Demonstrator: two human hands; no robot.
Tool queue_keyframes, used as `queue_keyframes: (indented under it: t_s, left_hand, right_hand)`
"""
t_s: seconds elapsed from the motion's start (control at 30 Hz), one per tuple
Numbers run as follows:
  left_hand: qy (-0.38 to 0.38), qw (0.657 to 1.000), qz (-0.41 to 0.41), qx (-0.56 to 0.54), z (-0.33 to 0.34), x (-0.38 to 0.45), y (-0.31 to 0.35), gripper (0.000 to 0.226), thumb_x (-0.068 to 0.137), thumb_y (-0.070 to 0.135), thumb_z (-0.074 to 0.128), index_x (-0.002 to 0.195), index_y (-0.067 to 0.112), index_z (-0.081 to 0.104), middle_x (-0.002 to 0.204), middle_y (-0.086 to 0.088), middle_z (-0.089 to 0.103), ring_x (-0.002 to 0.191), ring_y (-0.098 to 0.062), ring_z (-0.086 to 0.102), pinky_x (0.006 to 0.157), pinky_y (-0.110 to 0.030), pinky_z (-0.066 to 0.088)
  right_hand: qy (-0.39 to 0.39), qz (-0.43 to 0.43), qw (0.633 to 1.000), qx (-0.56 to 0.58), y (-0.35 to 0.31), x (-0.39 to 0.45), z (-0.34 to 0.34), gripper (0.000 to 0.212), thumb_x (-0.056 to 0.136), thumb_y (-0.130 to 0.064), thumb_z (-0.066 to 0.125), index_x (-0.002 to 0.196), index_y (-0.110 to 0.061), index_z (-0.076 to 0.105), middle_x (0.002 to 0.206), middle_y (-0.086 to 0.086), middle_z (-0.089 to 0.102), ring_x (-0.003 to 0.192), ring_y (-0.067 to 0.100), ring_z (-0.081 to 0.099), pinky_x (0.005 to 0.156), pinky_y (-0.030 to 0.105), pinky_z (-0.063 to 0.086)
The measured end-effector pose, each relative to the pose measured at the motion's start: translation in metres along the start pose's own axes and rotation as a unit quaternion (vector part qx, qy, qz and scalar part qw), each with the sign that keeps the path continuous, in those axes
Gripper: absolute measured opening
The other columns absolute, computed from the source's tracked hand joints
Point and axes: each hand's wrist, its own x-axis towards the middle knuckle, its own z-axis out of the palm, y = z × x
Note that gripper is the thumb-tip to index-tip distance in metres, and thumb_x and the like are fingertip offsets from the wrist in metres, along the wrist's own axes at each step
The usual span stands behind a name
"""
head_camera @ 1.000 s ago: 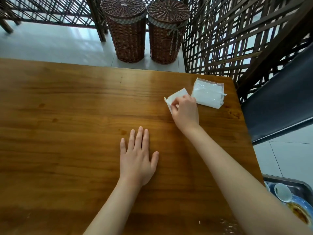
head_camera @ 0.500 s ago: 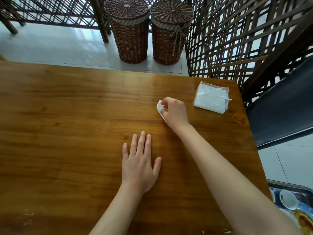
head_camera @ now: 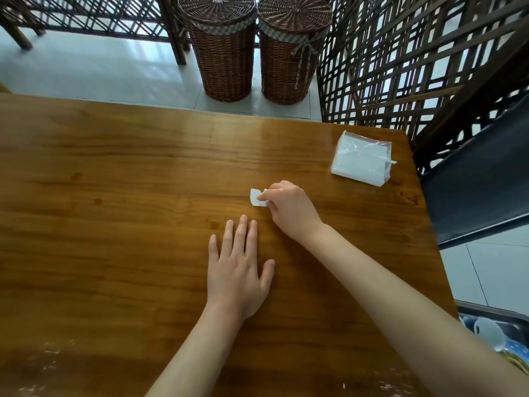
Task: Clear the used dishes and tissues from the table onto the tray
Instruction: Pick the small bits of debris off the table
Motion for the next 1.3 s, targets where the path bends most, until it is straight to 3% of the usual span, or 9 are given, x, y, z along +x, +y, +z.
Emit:
queue_keyframes:
  t_s: [0.1, 0.2, 0.33, 0.53, 0.8, 0.9, 1.0, 1.17, 1.3]
  left_hand:
    - [0.0, 1.0, 0.005, -0.005, 0.0, 0.0, -0.001, 0.075, 0.085, 0.061, 0.001, 0.15, 0.023, -0.002, 0.159, -0.002, 0.002, 0.145, -0.024, -0.003, 0.113, -0.044, -0.006]
    - [-0.002, 1.0, 0.009, -0.013, 0.0, -0.001, -0.002, 0.074, 0.086, 0.06, 0.004, 0.15, 0.022, 0.0, 0.159, -0.002, 0.003, 0.145, -0.024, -0.002, 0.113, -0.045, -0.004]
    - [-0.001, 1.0, 0.005, -0.014, 0.0, -0.001, -0.002, 0.075, 0.086, 0.06, 0.004, 0.15, 0.022, 0.001, 0.159, -0.002, 0.004, 0.145, -0.024, -0.001, 0.114, -0.045, -0.003]
    - [-0.001, 1.0, 0.004, -0.01, 0.001, 0.0, -0.001, 0.074, 0.086, 0.061, 0.006, 0.15, 0.023, 0.002, 0.159, -0.002, 0.005, 0.145, -0.024, 0.001, 0.114, -0.045, -0.002]
    - [-0.006, 1.0, 0.007, 0.008, 0.001, 0.0, -0.001, 0.075, 0.087, 0.06, 0.003, 0.15, 0.021, 0.002, 0.158, -0.003, 0.006, 0.145, -0.024, 0.0, 0.114, -0.046, -0.003]
    - [-0.005, 1.0, 0.004, -0.002, 0.002, 0.0, -0.002, 0.075, 0.086, 0.061, 0.005, 0.15, 0.022, 0.002, 0.158, -0.002, 0.005, 0.145, -0.024, 0.0, 0.113, -0.045, -0.003]
    - [-0.007, 1.0, 0.001, 0.001, 0.002, 0.001, -0.001, 0.075, 0.086, 0.061, 0.006, 0.15, 0.022, 0.003, 0.158, -0.002, 0.006, 0.145, -0.024, 0.001, 0.114, -0.046, -0.001]
    - [-0.008, 1.0, 0.001, 0.003, 0.002, 0.001, -0.001, 0.075, 0.086, 0.06, 0.007, 0.15, 0.021, 0.004, 0.158, -0.003, 0.007, 0.145, -0.025, 0.002, 0.114, -0.047, 0.001]
    - [-0.007, 1.0, 0.005, 0.006, 0.001, 0.001, -0.002, 0.075, 0.085, 0.06, 0.003, 0.15, 0.021, 0.003, 0.158, -0.003, 0.007, 0.145, -0.025, 0.003, 0.114, -0.047, 0.002]
  right_hand:
    - [0.053, 0.04, 0.998, -0.005, 0.01, 0.022, -0.009, 0.022, 0.094, -0.008, 0.051, 0.104, -0.008, 0.07, 0.1, 0.009, 0.069, 0.096, 0.018, 0.06, 0.081, 0.021, 0.045]
    - [0.125, 0.146, 0.981, 0.021, 0.03, 0.048, -0.019, 0.021, 0.093, -0.008, 0.053, 0.106, -0.005, 0.069, 0.1, 0.01, 0.067, 0.093, 0.018, 0.06, 0.076, 0.017, 0.038]
    - [0.113, 0.238, 0.965, 0.007, 0.045, 0.058, -0.012, 0.021, 0.092, -0.01, 0.055, 0.108, -0.005, 0.068, 0.107, 0.011, 0.065, 0.1, 0.021, 0.056, 0.077, 0.022, 0.04]
    - [0.017, 0.17, 0.984, 0.042, 0.02, 0.054, -0.002, 0.022, 0.089, -0.003, 0.057, 0.105, -0.008, 0.07, 0.108, 0.009, 0.064, 0.103, 0.022, 0.057, 0.091, 0.029, 0.047]
    - [-0.048, 0.061, 0.995, 0.067, -0.016, -0.005, -0.002, 0.022, 0.088, -0.003, 0.055, 0.098, -0.011, 0.073, 0.099, 0.006, 0.064, 0.097, 0.019, 0.056, 0.086, 0.029, 0.046]
    - [0.068, 0.138, 0.987, 0.049, 0.005, -0.009, -0.022, 0.019, 0.088, -0.003, 0.057, 0.099, -0.008, 0.072, 0.093, 0.008, 0.064, 0.09, 0.019, 0.056, 0.08, 0.027, 0.044]
    - [0.161, 0.289, 0.944, -0.007, 0.038, -0.008, -0.036, 0.02, 0.091, -0.007, 0.056, 0.105, -0.007, 0.07, 0.098, 0.008, 0.067, 0.095, 0.02, 0.055, 0.073, 0.021, 0.04]
    - [0.157, 0.372, 0.915, 0.003, 0.037, -0.012, -0.021, 0.024, 0.09, -0.005, 0.057, 0.112, -0.004, 0.066, 0.109, 0.012, 0.065, 0.103, 0.023, 0.06, 0.076, 0.02, 0.041]
    - [0.119, 0.307, 0.944, 0.013, 0.01, -0.013, -0.007, 0.022, 0.089, -0.005, 0.057, 0.107, -0.007, 0.069, 0.103, 0.009, 0.066, 0.095, 0.019, 0.061, 0.07, 0.016, 0.038]
